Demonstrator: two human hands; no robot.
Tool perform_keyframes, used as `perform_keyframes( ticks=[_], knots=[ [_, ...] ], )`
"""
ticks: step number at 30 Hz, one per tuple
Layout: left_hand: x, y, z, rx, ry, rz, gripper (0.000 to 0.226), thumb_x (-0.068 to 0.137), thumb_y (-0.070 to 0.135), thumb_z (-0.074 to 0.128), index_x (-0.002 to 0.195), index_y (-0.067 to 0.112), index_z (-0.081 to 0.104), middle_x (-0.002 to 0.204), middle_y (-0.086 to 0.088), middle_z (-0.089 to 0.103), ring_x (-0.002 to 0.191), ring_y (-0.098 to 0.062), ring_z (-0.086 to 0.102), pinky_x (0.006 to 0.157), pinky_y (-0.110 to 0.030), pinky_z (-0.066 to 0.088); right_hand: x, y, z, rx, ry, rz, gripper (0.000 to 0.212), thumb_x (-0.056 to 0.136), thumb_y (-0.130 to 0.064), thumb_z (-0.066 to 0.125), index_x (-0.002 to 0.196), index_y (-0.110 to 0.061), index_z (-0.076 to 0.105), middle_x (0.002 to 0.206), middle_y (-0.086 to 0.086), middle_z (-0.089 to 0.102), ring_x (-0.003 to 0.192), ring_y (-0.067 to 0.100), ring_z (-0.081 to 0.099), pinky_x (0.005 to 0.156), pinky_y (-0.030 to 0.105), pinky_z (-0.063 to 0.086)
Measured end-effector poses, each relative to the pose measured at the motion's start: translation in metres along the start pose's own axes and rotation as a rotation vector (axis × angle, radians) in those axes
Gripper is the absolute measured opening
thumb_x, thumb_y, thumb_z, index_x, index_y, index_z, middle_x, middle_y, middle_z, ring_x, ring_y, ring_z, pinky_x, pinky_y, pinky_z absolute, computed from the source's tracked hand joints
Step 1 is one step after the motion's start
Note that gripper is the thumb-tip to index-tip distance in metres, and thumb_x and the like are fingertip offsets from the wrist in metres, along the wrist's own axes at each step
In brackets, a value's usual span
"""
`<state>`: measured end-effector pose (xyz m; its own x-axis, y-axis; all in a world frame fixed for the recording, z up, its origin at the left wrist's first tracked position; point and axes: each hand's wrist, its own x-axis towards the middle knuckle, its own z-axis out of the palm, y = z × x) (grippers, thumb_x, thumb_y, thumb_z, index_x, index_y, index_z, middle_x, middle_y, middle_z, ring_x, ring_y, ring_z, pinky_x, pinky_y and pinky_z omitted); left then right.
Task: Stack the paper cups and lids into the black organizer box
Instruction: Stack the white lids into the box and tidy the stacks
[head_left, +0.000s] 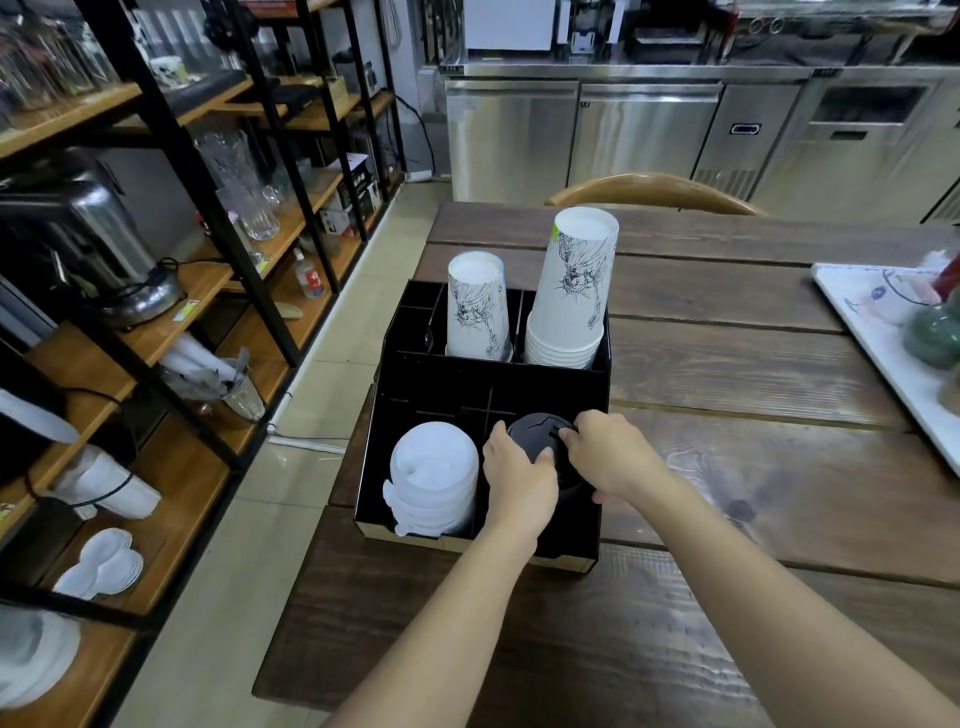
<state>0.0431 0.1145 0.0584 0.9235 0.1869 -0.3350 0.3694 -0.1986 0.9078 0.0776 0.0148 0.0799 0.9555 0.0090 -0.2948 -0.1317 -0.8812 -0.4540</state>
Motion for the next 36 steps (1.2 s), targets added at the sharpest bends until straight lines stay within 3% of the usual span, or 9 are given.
perform_keyframes(
  ticks=[2,5,10,16,20,26,30,34,36],
  knots=[
    [0.001,0.002,-0.002,0.009,-0.024,0.034,0.063,0.093,0.015,0.049,0.146,0.016,0.016,0.152,-0.005,0.025,0.138,-0.023,0.028,0.113,-0.038,0.027,0.001,0.001,-0.004,-0.017,-0.008,-0.004,0.033,0.095,-0.03,0.04,0.068,-0.012,0.044,0.081,0.016,0.057,0.058,0.035,0.066,0.043,0.029,0.047],
    [0.004,0.002,-0.005,-0.011,-0.055,0.026,0.059,0.094,0.014,0.045,0.146,0.017,0.017,0.153,-0.004,0.026,0.137,-0.021,0.03,0.113,-0.035,0.027,0.003,0.009,-0.007,-0.067,0.029,-0.063,0.033,0.092,-0.03,0.047,0.067,-0.01,0.048,0.082,0.015,0.06,0.083,0.037,0.062,0.061,0.031,0.038],
    [0.001,-0.003,-0.003,-0.126,0.008,-0.111,0.054,0.099,0.021,0.035,0.148,0.02,0.011,0.157,-0.004,0.019,0.142,-0.023,0.023,0.116,-0.04,0.023,0.003,0.016,-0.007,0.129,0.032,-0.244,0.017,0.088,-0.021,0.057,0.099,-0.013,0.066,0.097,0.002,0.068,0.078,0.017,0.06,0.07,0.028,0.043],
    [-0.001,-0.008,0.002,-0.075,0.081,-0.111,0.05,0.099,0.025,0.029,0.146,0.016,0.017,0.155,-0.008,0.024,0.14,-0.026,0.026,0.115,-0.045,0.025,0.004,0.023,-0.001,0.338,-0.019,-0.248,0.016,0.089,-0.014,0.057,0.102,-0.017,0.067,0.087,-0.001,0.064,0.041,-0.008,0.052,0.034,0.009,0.035],
    [0.001,-0.007,0.0,0.043,0.063,-0.067,0.045,0.099,0.023,0.031,0.141,0.007,0.026,0.146,-0.014,0.036,0.133,-0.029,0.037,0.109,-0.045,0.035,0.008,0.023,-0.002,0.292,-0.009,-0.251,0.015,0.088,-0.017,0.059,0.099,-0.019,0.068,0.095,0.001,0.068,0.046,-0.001,0.053,0.045,0.015,0.043],
    [-0.003,0.0,-0.004,0.22,0.087,0.061,0.049,0.098,0.02,0.036,0.144,0.011,0.022,0.151,-0.007,0.029,0.138,-0.025,0.03,0.109,-0.038,0.032,0.009,0.023,-0.007,0.186,-0.012,-0.274,0.024,0.088,-0.025,0.059,0.111,-0.019,0.063,0.105,0.006,0.066,0.078,0.014,0.056,0.073,0.036,0.051],
    [-0.009,0.014,-0.013,0.283,0.11,0.213,0.041,0.096,0.018,0.042,0.136,0.012,0.039,0.147,-0.002,0.034,0.134,-0.019,0.034,0.107,-0.033,0.033,0.012,0.018,-0.014,0.156,0.041,-0.252,0.043,0.085,-0.037,0.061,0.123,-0.018,0.054,0.11,0.004,0.065,0.096,0.021,0.059,0.083,0.035,0.048],
    [-0.013,0.032,-0.039,0.228,0.209,0.403,0.025,0.093,0.016,0.046,0.116,0.016,0.056,0.116,0.008,0.05,0.116,-0.013,0.046,0.096,-0.024,0.036,0.014,0.0,-0.018,0.141,0.234,-0.311,0.04,0.083,-0.039,0.063,0.118,-0.021,0.057,0.104,-0.003,0.066,0.086,0.016,0.055,0.079,0.033,0.045],
    [-0.01,0.034,-0.062,0.196,0.287,0.436,0.021,0.093,0.014,0.047,0.111,0.018,0.058,0.107,0.011,0.05,0.105,-0.011,0.048,0.089,-0.024,0.037,0.014,-0.012,-0.016,0.169,0.159,-0.412,0.042,0.08,-0.035,0.066,0.119,-0.022,0.057,0.107,-0.002,0.065,0.083,0.013,0.053,0.079,0.031,0.045]
  ],
)
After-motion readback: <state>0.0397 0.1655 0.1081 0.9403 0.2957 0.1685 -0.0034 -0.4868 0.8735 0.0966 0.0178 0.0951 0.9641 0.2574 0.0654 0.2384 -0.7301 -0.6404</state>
